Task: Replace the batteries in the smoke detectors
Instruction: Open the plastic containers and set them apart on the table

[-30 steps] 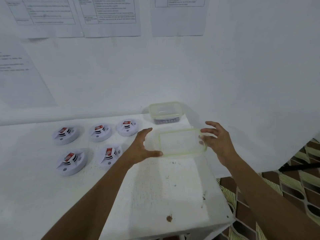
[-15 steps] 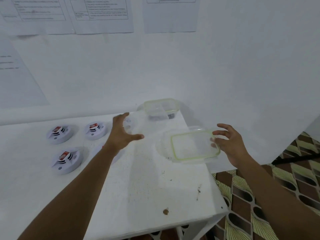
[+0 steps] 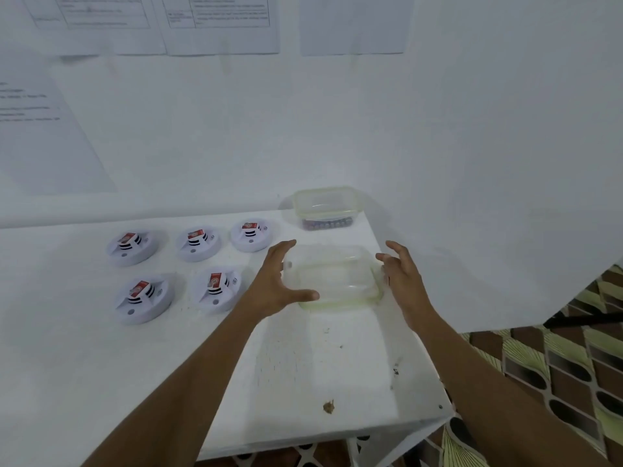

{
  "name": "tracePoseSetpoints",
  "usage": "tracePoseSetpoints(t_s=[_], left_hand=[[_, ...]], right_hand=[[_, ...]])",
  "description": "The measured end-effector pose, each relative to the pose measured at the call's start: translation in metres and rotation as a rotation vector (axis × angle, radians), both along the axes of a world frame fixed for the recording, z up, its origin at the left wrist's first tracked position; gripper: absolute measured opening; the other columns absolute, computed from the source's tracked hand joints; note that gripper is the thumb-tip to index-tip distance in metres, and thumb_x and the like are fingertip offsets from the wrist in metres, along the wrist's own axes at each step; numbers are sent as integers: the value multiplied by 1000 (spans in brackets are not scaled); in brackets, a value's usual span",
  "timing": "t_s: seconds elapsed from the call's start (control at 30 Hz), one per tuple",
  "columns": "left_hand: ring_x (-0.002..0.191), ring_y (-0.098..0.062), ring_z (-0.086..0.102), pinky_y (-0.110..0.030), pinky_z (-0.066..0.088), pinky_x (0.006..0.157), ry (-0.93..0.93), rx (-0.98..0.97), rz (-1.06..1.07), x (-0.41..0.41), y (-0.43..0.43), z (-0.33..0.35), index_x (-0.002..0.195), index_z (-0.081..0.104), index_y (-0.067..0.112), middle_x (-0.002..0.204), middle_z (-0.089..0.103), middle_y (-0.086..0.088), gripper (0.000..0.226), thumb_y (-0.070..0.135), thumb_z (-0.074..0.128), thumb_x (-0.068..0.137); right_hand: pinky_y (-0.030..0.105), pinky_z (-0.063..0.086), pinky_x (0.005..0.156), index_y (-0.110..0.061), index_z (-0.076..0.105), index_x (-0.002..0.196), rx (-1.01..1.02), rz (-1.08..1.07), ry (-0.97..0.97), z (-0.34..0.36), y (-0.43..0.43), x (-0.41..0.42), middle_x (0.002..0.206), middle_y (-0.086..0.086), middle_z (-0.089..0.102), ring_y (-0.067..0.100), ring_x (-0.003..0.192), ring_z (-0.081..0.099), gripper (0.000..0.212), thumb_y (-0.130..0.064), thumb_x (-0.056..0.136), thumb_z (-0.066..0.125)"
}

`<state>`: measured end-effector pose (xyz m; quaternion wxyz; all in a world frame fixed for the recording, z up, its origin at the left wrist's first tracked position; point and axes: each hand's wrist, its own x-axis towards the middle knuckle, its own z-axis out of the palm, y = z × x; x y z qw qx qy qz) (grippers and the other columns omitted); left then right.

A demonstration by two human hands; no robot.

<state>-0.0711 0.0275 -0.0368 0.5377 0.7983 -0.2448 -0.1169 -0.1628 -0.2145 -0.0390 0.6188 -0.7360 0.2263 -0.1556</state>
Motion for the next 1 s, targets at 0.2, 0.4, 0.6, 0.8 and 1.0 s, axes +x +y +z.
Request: tracePoseSetpoints(t_s=[0.2, 0.4, 0.6, 0.8, 1.0], left_hand=[[136, -5, 35, -36, 38, 108, 33, -52, 47, -14, -10, -11, 149, 21, 35, 155, 17, 20, 101, 50, 80, 69], [138, -5, 32, -44, 35, 113, 124, -104, 24, -12, -14, -19, 149, 18, 40, 156, 20, 21, 95, 49, 77, 74], [137, -8, 38, -44, 37, 112, 191, -119, 4, 10, 0, -21, 144, 27, 46, 152, 34, 16, 97, 62, 79, 64], [136, -5, 39, -42, 39, 111, 173, -97, -14, 19, 0, -21, 143, 30, 46, 150, 36, 18, 93, 59, 79, 66], [121, -2, 47, -22, 42, 97, 48, -48, 48, 20, -9, -17, 141, 37, 33, 143, 40, 19, 88, 48, 82, 67]], right_hand=[[21, 43, 88, -38, 50, 133, 55, 81, -74, -10, 6, -13, 126, -11, 62, 2, 117, 56, 34, -34, 99, 53], [20, 45, 84, -37, 51, 133, 94, 41, -92, -5, 7, -14, 125, -5, 65, 4, 115, 59, 36, -35, 97, 56], [20, 45, 83, -34, 60, 125, 20, 75, -45, -2, 13, -3, 119, -7, 68, 9, 112, 60, 28, -26, 100, 54], [18, 45, 79, -33, 66, 119, -12, 43, -47, -3, 12, 3, 107, -7, 71, -1, 91, 62, 24, -25, 98, 57], [28, 47, 78, -33, 69, 110, -88, 42, -51, -7, -7, 17, 101, -4, 70, 6, 84, 61, 23, -18, 95, 60]])
